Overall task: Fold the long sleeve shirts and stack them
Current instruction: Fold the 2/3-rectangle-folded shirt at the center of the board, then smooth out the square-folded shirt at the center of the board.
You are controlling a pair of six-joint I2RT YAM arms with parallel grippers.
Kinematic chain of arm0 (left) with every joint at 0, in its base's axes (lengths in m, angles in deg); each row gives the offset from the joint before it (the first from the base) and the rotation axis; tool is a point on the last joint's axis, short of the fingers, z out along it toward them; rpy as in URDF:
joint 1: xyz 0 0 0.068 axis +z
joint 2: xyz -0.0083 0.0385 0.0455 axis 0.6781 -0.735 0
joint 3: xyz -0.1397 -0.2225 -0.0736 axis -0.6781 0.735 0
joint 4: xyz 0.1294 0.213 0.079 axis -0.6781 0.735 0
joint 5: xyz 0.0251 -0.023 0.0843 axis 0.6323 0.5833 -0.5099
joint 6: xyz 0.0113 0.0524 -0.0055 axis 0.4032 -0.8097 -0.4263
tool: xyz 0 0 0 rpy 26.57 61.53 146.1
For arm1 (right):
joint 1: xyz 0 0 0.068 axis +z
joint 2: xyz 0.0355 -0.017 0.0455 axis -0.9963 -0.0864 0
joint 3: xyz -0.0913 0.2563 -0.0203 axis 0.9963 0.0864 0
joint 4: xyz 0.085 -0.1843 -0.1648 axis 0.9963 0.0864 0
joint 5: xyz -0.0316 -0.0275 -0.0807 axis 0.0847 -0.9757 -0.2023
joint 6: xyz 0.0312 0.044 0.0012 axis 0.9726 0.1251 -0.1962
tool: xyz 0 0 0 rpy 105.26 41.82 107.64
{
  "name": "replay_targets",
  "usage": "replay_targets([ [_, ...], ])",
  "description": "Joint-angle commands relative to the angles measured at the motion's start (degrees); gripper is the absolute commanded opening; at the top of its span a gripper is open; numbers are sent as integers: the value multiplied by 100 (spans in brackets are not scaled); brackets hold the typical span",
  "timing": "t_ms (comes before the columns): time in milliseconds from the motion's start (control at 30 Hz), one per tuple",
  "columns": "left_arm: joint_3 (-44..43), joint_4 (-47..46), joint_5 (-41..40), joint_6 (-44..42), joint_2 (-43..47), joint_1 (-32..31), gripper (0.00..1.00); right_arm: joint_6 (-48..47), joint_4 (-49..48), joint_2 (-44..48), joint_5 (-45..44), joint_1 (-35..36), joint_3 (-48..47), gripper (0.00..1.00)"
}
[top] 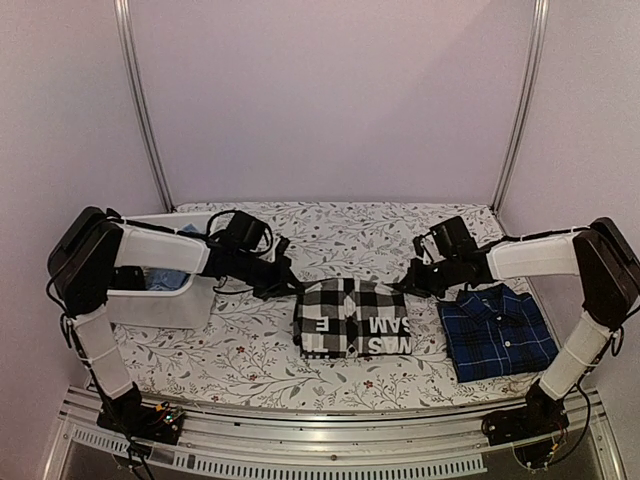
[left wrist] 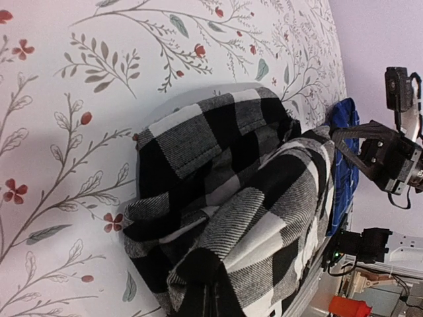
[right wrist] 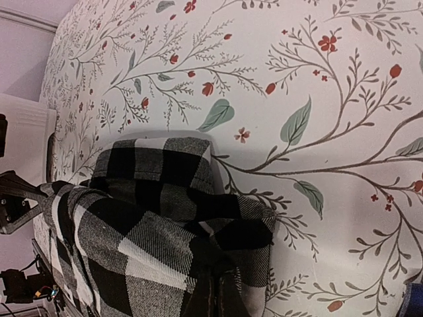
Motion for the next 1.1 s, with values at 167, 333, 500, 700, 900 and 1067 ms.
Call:
replay_targets([
  [167, -294, -145, -88, -86, -277, 246, 0, 42, -348, 84, -207, -275, -125, 0],
  [333, -638, -87, 14, -159, -584, 348, 0, 11, -443, -201, -33, -436, -330, 7],
  [500, -727, 168, -190, -299, -323, 335, 43, -248, -102, -75, -112, -428, -649, 31],
  [700, -553, 648, -689, -434, 383, 175, 50, -478, 143, 344, -138, 30, -773, 33],
  [900, -178, 777, -626, -269, 849, -319, 36, -457, 109, 95, 212, 823, -970, 24],
  [1067, 184, 602, -562, -26, 791, -779, 31, -433, -133, -529, 552, 1001, -1266, 23],
])
